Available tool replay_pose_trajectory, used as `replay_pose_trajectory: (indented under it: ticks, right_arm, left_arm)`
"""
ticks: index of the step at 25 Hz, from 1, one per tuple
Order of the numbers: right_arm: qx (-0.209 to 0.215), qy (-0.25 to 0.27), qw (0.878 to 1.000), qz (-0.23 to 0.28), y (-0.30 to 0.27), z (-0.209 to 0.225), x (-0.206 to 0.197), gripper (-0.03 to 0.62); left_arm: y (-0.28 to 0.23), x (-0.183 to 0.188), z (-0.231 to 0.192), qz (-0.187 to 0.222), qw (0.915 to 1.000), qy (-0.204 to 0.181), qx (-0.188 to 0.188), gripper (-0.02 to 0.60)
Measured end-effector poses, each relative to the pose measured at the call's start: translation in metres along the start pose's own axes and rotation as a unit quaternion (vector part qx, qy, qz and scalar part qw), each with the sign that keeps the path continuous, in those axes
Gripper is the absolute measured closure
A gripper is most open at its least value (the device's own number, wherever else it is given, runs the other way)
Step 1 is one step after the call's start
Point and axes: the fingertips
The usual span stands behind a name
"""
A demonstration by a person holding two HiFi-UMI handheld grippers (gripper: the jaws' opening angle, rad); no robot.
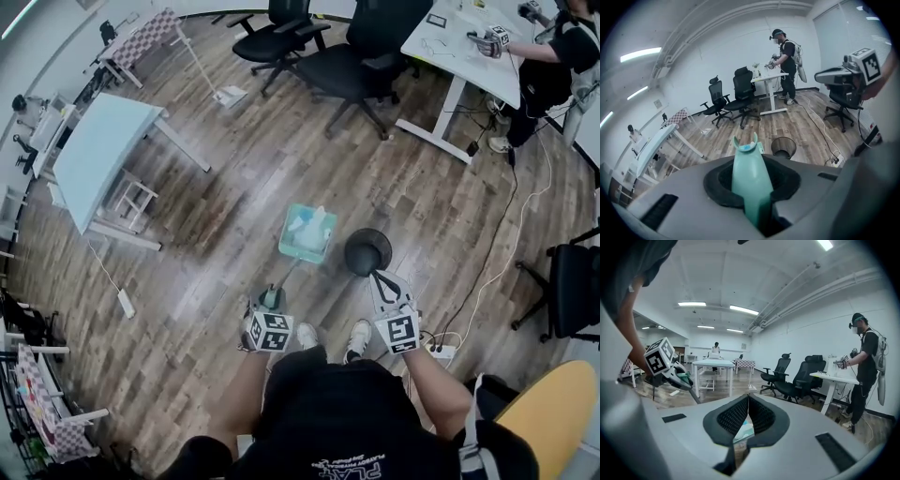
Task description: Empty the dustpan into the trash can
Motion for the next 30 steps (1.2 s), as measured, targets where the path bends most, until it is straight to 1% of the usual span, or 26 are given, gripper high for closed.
replay_pose_trajectory:
  ticks: [4, 8, 11, 15, 18, 22, 26, 28, 29, 30]
  right_arm:
    - [-0.028, -0.016, 0.999, -0.005, 0.009, -0.005, 0.003, 0.569]
    - [-0.072, -0.037, 0.997, -0.011, 0.024, -0.007, 0.007, 0.569]
    - [-0.097, -0.049, 0.994, -0.013, 0.031, -0.016, 0.01, 0.569]
    - [-0.116, -0.055, 0.992, 0.001, 0.046, -0.038, 0.031, 0.569]
    - [-0.132, -0.054, 0.99, 0.016, 0.056, -0.052, 0.049, 0.569]
    - [-0.158, -0.063, 0.985, 0.02, 0.07, -0.062, 0.057, 0.569]
    - [-0.169, -0.059, 0.984, 0.026, 0.082, -0.063, 0.062, 0.569]
    - [-0.169, -0.053, 0.984, 0.026, 0.088, -0.061, 0.065, 0.569]
    - [-0.167, -0.051, 0.984, 0.026, 0.091, -0.06, 0.065, 0.569]
    - [-0.163, -0.048, 0.985, 0.025, 0.094, -0.059, 0.065, 0.569]
  left_arm:
    - [0.025, 0.0, 0.005, 0.026, 0.9981, -0.055, 0.004, 0.483]
    - [0.038, 0.001, 0.008, 0.055, 0.9917, -0.116, 0.002, 0.483]
    - [0.045, -0.002, 0.007, 0.073, 0.982, -0.174, -0.002, 0.483]
    - [0.054, -0.009, 0.009, 0.096, 0.963, -0.252, -0.011, 0.483]
    - [0.056, -0.009, 0.011, 0.115, 0.9427, -0.313, -0.017, 0.482]
    - [0.053, -0.01, 0.024, 0.134, 0.9109, -0.389, -0.027, 0.479]
    - [0.05, -0.017, 0.051, 0.139, 0.8736, -0.465, -0.037, 0.476]
    - [0.051, -0.015, 0.066, 0.144, 0.8557, -0.496, -0.037, 0.474]
    - [0.053, -0.012, 0.072, 0.148, 0.8459, -0.511, -0.033, 0.472]
    - [0.055, -0.008, 0.079, 0.152, 0.8337, -0.53, -0.028, 0.472]
Point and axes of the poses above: the fingertips, and each gripper's own axes: y backward along the fingers, z to its right, x out of its top, and after that the axes turned 1 degree about y, right-handed
